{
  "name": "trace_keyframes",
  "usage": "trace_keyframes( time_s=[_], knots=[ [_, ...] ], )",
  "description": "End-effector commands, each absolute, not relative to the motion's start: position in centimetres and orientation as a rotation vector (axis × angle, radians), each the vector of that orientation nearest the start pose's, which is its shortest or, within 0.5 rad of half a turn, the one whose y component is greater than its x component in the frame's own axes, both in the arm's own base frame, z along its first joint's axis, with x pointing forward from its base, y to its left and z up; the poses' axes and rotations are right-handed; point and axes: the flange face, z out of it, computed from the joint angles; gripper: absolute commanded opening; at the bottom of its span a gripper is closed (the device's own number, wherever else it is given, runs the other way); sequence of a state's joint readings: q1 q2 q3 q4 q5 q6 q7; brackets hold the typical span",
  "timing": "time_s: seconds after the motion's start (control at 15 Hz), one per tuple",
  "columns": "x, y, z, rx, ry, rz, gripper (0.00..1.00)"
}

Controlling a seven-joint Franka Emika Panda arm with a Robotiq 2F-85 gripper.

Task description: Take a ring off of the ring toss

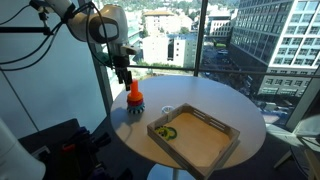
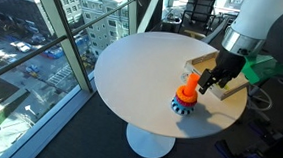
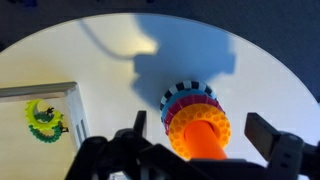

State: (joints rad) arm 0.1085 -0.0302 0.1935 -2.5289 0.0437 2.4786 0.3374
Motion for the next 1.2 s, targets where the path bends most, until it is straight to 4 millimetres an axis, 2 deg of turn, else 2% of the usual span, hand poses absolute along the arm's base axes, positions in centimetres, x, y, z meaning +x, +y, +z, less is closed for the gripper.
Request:
trace_keyframes(
  time_s=[0.0,0.67,1.13],
  knots=[
    [43.9,13.4,26.9,-3.1,0.134,0.018,1.0],
    [44.4,14.5,23.2,-3.081,0.127,-0.05,1.0],
    [44.8,14.3,22.1,-3.081,0.175,-0.092,1.0]
  ],
)
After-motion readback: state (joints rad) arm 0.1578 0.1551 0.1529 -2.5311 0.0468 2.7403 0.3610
